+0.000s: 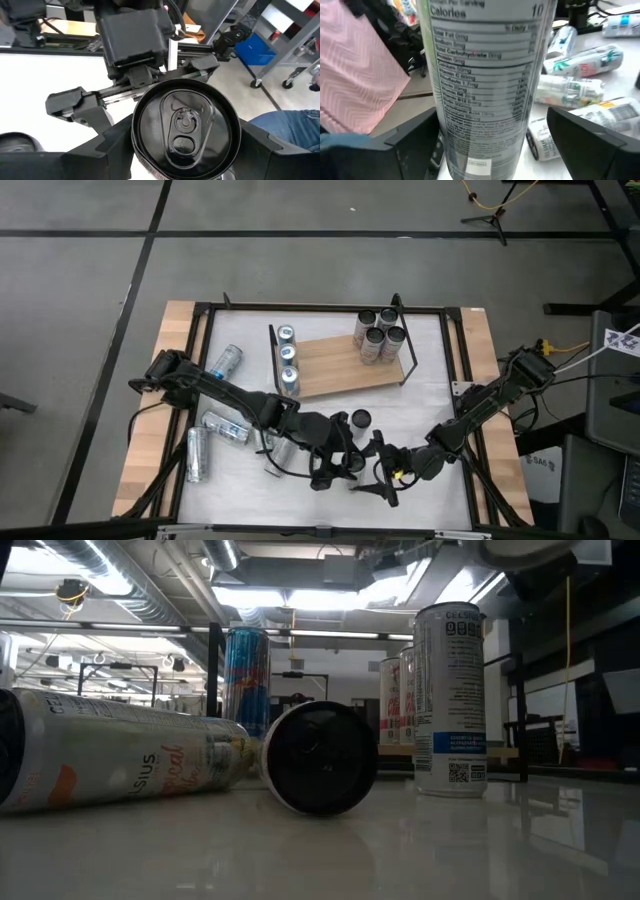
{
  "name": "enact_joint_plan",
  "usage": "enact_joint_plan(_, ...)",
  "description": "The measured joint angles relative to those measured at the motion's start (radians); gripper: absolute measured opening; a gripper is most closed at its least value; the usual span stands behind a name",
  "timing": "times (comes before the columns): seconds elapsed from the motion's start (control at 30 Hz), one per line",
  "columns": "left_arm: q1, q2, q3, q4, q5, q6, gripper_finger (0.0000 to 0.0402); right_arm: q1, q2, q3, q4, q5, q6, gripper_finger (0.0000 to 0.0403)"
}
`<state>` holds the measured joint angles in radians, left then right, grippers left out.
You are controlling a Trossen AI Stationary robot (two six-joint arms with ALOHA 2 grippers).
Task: Place canned beverage on shelf
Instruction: Put the white-yellow soda can on the shelf
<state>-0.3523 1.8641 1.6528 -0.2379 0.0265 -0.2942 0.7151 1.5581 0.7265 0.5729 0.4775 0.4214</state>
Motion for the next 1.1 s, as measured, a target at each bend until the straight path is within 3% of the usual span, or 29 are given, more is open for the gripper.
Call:
enact_joint_plan(0.53, 0.098, -0.005, 0.16, -0.094, 0.048, 0.021, 0.0247, -0.001, 0.003, -0.002, -0.258, -0.045, 0.126, 0.0358)
enact_joint_plan(0.73, 0.158, -0.029, 0.218, -0.153, 0.069, 0.017, 0.0247, -0.002, 0.003, -0.002, -0.309, -0.114, 0.131, 0.0358)
enact_joint_plan(1.1, 0.322, -0.05, 0.288, -0.256, 0.072, 0.076, 0.0247, -0.002, 0.003, -0.001, -0.435, -0.123, 0.125, 0.0358)
